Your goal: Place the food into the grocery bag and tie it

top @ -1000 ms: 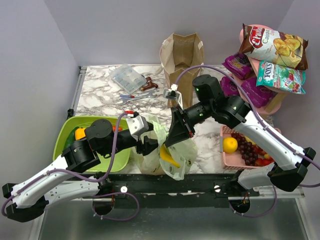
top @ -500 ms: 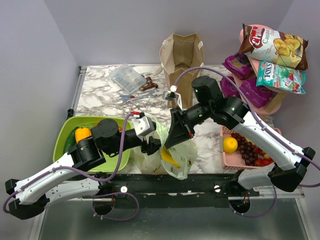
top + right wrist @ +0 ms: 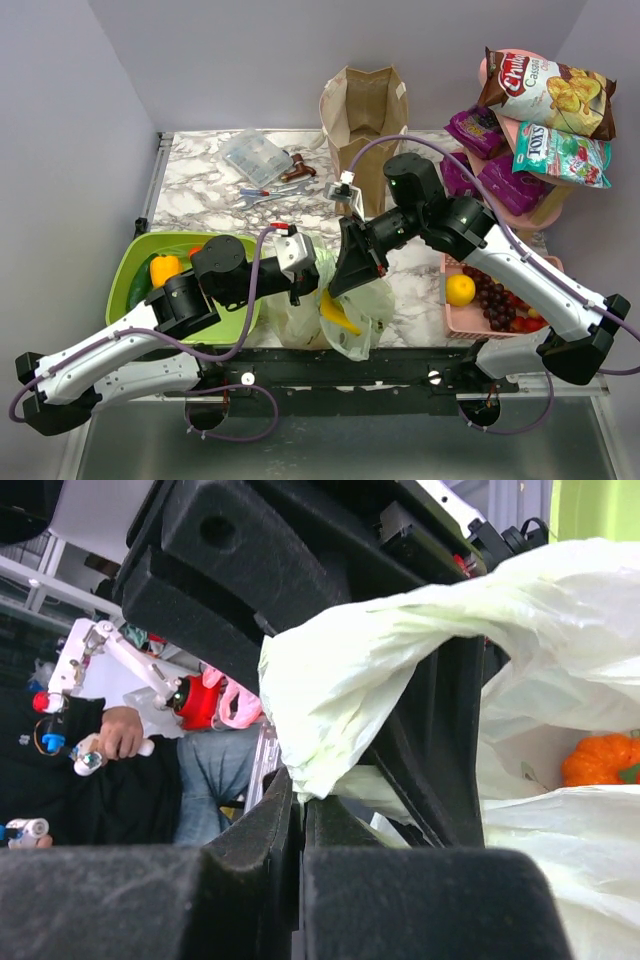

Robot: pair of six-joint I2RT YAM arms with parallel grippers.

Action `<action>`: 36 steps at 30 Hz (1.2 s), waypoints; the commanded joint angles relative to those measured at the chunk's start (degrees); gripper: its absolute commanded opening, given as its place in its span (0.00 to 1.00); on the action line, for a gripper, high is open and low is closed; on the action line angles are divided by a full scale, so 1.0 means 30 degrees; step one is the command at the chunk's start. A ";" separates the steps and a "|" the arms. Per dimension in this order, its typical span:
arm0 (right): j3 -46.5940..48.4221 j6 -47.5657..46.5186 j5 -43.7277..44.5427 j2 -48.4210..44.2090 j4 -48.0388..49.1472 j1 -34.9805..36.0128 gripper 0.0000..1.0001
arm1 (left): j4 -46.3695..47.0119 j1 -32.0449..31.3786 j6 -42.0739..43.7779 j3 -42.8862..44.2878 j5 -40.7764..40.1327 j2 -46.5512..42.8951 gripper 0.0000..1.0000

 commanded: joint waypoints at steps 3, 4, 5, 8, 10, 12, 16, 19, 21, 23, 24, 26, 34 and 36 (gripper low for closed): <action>0.0970 -0.0716 0.1647 -0.0398 -0.1289 -0.0054 0.28 | 0.0351 -0.0081 -0.0324 0.0212 0.0777 0.0054 0.00; 0.1242 -0.0961 0.2335 -0.0354 -0.1688 -0.0041 0.38 | 0.0376 -0.0075 -0.0391 0.0168 0.0725 -0.0027 0.00; 0.1510 -0.1056 0.2868 -0.0379 -0.1957 -0.0044 0.45 | 0.0371 -0.0073 -0.0481 0.0142 0.0733 -0.0066 0.00; 0.1738 -0.1202 0.4833 -0.0946 -0.1999 -0.0047 0.55 | 0.0332 -0.0083 -0.0655 0.0107 0.0589 -0.0188 0.00; 0.1464 -0.1007 0.5810 -0.1554 -0.1492 -0.0043 0.62 | 0.0239 -0.0068 -0.0725 0.0082 0.0411 -0.0267 0.00; 0.1433 -0.0870 0.6851 -0.2032 -0.1373 -0.0061 0.64 | 0.0251 -0.0082 -0.0817 -0.0006 0.0220 -0.0319 0.00; 0.1321 -0.0589 1.0163 -0.2884 -0.1317 -0.0057 0.66 | 0.0266 -0.0082 -0.1019 -0.0047 0.0130 -0.0360 0.00; 0.0377 -0.0464 1.2358 -0.3841 -0.0682 -0.0062 0.66 | 0.0204 -0.0079 -0.1097 0.0091 0.0158 -0.0312 0.00; -0.0526 -0.0382 1.3165 -0.4545 -0.0025 -0.0047 0.62 | 0.0163 -0.0083 -0.1155 0.0160 0.0130 -0.0283 0.00; -0.1379 -0.0295 1.3661 -0.5258 0.0650 -0.0063 0.53 | 0.0120 -0.0082 -0.1199 0.0197 0.0086 -0.0276 0.00; -0.1837 -0.0273 1.3709 -0.5632 0.1119 -0.0047 0.50 | 0.0082 -0.0082 -0.1200 0.0197 0.0097 -0.0305 0.00; -0.2738 -0.0264 1.3658 -0.6216 0.1814 -0.0064 0.46 | 0.0067 -0.0076 -0.1200 0.0197 0.0071 -0.0319 0.00; -0.4020 -0.0205 1.1682 -0.5913 0.2595 -0.0056 0.40 | 0.0031 -0.0082 -0.1399 0.0227 0.0099 -0.0252 0.00; -0.4348 -0.0059 1.0765 -0.5781 0.3088 -0.0064 0.40 | 0.0028 -0.0076 -0.1448 0.0226 0.0096 -0.0226 0.00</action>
